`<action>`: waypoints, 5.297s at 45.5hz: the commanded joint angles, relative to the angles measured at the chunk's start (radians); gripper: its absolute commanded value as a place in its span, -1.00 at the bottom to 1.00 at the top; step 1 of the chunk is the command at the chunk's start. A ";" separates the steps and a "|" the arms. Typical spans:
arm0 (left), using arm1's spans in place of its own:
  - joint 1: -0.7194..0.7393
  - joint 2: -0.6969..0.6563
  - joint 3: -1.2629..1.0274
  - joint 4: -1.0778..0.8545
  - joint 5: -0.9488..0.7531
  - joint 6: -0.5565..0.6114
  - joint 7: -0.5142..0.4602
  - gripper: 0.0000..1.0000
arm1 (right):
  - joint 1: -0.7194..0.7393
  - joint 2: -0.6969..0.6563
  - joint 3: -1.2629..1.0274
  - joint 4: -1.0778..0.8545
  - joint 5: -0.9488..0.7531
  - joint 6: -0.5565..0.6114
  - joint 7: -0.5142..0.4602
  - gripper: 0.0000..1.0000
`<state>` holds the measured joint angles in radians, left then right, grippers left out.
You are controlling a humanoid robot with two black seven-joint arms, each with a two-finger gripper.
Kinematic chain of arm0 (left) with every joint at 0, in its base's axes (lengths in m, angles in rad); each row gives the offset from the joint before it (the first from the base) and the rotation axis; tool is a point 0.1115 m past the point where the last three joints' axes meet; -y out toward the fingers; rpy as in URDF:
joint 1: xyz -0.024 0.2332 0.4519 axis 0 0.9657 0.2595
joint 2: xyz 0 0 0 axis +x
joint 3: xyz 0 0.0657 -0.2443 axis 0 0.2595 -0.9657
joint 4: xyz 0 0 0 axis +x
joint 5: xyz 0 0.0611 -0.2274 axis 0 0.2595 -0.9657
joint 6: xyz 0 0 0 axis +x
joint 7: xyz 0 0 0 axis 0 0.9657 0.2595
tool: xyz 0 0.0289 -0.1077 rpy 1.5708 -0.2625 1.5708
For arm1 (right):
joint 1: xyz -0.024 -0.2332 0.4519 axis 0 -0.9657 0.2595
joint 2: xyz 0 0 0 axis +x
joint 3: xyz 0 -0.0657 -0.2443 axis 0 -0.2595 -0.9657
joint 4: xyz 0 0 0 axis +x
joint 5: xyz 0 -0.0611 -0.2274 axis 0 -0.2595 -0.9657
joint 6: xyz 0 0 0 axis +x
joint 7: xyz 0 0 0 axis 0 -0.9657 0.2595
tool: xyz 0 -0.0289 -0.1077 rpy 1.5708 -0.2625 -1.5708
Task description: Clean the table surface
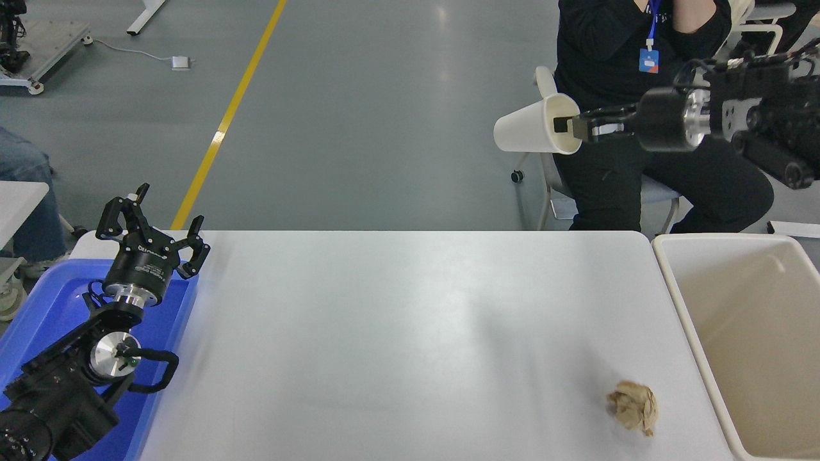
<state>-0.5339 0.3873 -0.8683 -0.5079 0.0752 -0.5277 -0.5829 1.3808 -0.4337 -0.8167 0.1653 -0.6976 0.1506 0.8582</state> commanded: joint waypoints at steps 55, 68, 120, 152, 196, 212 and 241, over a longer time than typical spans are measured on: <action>0.000 0.001 0.000 0.000 0.000 0.000 0.000 1.00 | -0.632 -0.007 0.436 -0.331 0.184 0.055 -0.863 -1.00; 0.000 -0.001 0.000 0.000 0.000 0.000 0.000 1.00 | -0.689 0.082 0.446 -0.331 0.216 0.044 -0.861 -1.00; 0.000 -0.001 0.000 0.000 0.000 0.000 0.000 1.00 | -0.732 0.158 0.446 -0.329 0.217 -0.043 -0.858 -0.79; 0.000 0.001 0.000 0.000 0.000 0.000 0.000 1.00 | -0.645 0.179 0.478 -0.328 0.219 -0.353 -0.858 0.90; 0.000 0.001 0.000 0.000 0.000 0.000 0.000 1.00 | -0.312 -0.187 1.481 0.378 0.434 -0.322 -0.849 0.97; 0.000 -0.001 0.000 0.000 0.000 0.000 0.000 1.00 | -0.330 -0.197 1.694 0.574 0.446 -0.292 -0.849 0.97; 0.000 0.001 0.000 0.000 0.000 0.000 0.000 1.00 | -0.744 -0.073 1.752 0.628 0.443 -0.124 -0.495 0.98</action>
<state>-0.5338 0.3876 -0.8683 -0.5078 0.0750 -0.5277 -0.5829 0.7852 -0.5706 0.9283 0.7880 -0.2420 -0.0103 0.2204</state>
